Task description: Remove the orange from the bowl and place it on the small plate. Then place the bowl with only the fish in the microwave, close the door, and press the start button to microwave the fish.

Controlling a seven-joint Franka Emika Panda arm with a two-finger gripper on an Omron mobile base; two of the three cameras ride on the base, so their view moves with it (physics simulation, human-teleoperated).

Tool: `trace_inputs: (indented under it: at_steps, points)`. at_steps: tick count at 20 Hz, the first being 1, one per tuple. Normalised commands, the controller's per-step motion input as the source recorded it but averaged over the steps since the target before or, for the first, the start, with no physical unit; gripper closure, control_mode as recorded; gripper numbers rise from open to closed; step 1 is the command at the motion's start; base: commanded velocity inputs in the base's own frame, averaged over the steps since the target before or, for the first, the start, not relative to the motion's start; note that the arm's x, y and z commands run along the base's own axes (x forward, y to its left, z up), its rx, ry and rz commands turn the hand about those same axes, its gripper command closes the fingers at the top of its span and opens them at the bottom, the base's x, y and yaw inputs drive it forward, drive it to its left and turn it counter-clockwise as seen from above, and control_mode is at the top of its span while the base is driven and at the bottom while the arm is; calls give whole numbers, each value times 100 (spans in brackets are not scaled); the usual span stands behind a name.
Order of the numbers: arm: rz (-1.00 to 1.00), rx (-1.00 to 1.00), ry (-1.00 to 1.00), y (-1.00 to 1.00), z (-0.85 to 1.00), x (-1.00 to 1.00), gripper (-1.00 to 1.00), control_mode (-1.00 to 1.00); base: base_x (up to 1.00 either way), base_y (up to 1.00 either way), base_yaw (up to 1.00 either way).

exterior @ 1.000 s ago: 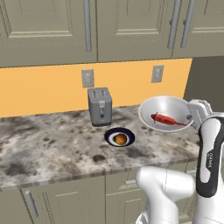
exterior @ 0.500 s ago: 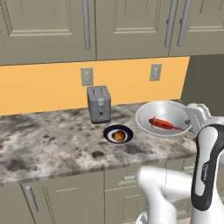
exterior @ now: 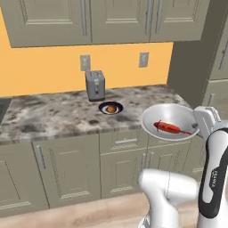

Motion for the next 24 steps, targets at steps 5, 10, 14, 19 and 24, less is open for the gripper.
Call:
trace_inputs:
  at_steps: [5, 10, 14, 19, 24]
  points:
    - [0, 0, 0, 0, 0, 0, 100, 100, -100, 32, 0]
    - [0, 0, 0, 0, 0, 0, 100, 100, -84, -21, -11]
    - [0, 0, 0, 0, 0, 0, 100, 100, 16, -97, -38]
    - [0, 0, 0, 0, 0, 0, 100, 100, 54, -100, -27]
    - [0, 0, 0, 0, 0, 0, 100, 100, 57, -100, -24]
